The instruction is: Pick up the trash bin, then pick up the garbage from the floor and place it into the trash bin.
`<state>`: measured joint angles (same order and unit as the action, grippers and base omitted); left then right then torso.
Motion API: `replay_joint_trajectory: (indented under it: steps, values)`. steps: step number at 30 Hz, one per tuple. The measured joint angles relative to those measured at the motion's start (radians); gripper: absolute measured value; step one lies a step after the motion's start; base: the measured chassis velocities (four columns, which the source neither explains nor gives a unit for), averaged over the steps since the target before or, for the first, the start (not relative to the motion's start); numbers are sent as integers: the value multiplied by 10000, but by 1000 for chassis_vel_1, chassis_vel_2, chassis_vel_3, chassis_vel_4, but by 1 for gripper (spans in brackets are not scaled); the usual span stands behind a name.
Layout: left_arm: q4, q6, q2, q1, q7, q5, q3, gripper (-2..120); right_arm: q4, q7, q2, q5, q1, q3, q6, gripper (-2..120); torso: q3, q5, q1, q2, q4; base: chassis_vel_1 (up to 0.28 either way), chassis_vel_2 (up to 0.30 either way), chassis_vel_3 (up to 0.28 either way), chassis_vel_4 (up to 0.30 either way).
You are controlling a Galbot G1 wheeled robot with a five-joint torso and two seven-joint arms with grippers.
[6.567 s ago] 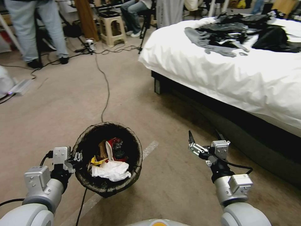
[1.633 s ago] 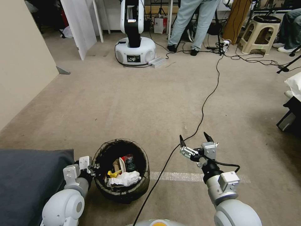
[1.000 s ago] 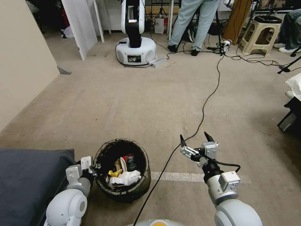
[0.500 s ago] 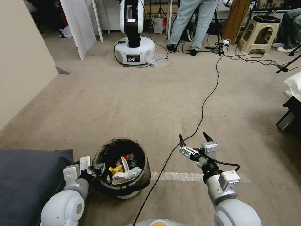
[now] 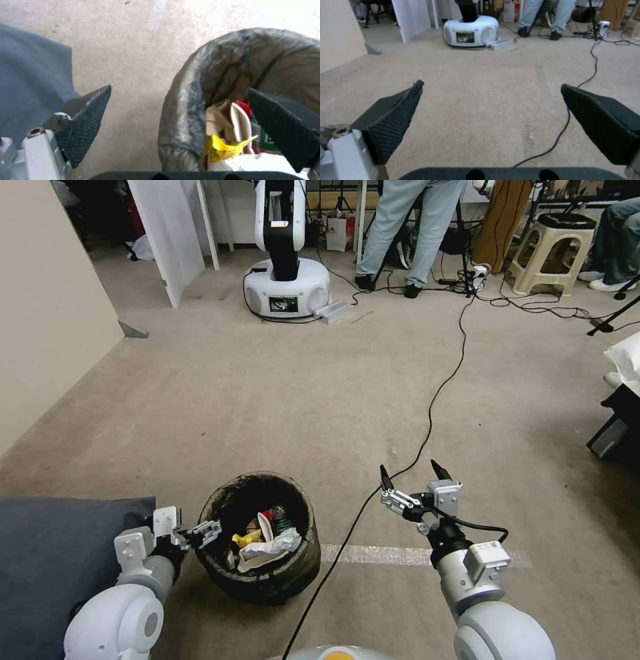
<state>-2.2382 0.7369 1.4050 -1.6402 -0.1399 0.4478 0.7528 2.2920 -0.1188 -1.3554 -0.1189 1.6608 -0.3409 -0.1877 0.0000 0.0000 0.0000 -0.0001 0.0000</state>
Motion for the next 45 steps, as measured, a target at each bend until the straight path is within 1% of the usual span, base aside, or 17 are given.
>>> replay_joint_trajectory:
  steps: [3, 4, 6, 7, 9, 10, 11, 12, 13, 15, 16, 19, 20, 23, 28, 35, 45]
  values:
    - [-75, -3, -2, -25, 270, 2, 63, 100, 0, 1, -7, 17, 11, 0, 2, 100, 0, 0, 0, 0, 0, 0, 0, 0, 0]
    - [-116, -255, -3, -78, 583, -83, 109, 100, 4, 0, -30, 47, 37, -16, 15, 100, -1, 0, 0, 0, 0, 0, 0, 0, 0]
    - [-213, -1377, 5, -239, 1227, -729, 249, 100, 4, 0, -83, 210, 93, -93, 122, 100, -1, 3, 0, 0, -1, 0, 0, 0, 0]
    - [-213, -1377, 5, -239, 1227, -729, 249, 100, 4, 0, -83, 210, 93, -93, 122, 100, -1, 3, 0, 0, -1, 0, 0, 0, 0]
    - [-183, -3945, 135, -473, 1500, -2052, 439, 100, -41, 0, -226, 679, 194, -185, 317, 100, -1, 2, 0, 0, -2, 0, 0, 0, 0]
    - [-183, -3945, 135, -473, 1500, -2052, 439, 100, -41, 0, -226, 679, 194, -185, 317, 100, -1, 2, 0, 0, -2, 0, 0, 0, 0]
    - [-111, -5277, 295, -683, 1508, -2885, 575, 100, -49, 0, -409, 919, 331, -236, 441, 100, -1, 0, 0, 0, 1, 0, 0, 0, 0]
    - [-117, -5726, 391, -821, 1427, -3164, 626, 100, -49, -4, -514, 1046, 433, -273, 534, 100, -1, -1, 0, 0, -1, 0, 0, 0, 0]
    - [-117, -5726, 391, -821, 1427, -3164, 626, 100, -49, -4, -514, 1046, 433, -273, 534, 100, -1, -1, 0, 0, -1, 0, 0, 0, 0]
    - [-274, -6569, 655, -1225, 1060, -3583, 715, 100, -19, -5, -755, 1496, 739, -440, 926, 100, -1, -1, 0, 0, 0, 0, 0, 0, 0]
    - [-274, -6569, 655, -1225, 1060, -3583, 715, 100, -19, -5, -755, 1496, 739, -440, 926, 100, -1, -1, 0, 0, 0, 0, 0, 0, 0]
    - [-671, -7210, 952, -1831, 609, -3873, 706, 100, 275, -22, -1044, 1751, 1207, -531, 1224, 100, -1, 2, 0, 0, -1, 0, 0, 0, 0]
    - [-671, -7210, 952, -1831, 609, -3873, 706, 100, 275, -22, -1044, 1751, 1207, -531, 1224, 100, -1, 2, 0, 0, -1, 0, 0, 0, 0]
    - [-959, -7799, 1020, -2468, 319, -3946, 647, 100, 355, -26, -1192, 2072, 1535, -669, 1841, 100, -1, 2, 0, 0, 0, 0, 0, 0, 0]
    - [-1088, -8326, 1003, -3069, -19, -3939, 511, 100, 327, -63, -1178, 2087, 1928, -834, 2576, 100, -1, 2, 0, 0, 0, 0, 0, 0, 0]
    - [-1094, -8394, 1047, -3181, -234, -4097, 441, 100, 214, -188, -1071, 2015, 2211, -1092, 3202, 100, -1, 0, 0, 0, -1, 0, 0, 0, 0]
    - [-1047, -8466, 1085, -3172, -65, -4130, 356, 100, 164, -289, -1060, 2071, 2273, -1120, 3337, 100, -1, 0, 1, 0, 0, 0, 0, 0, 0]
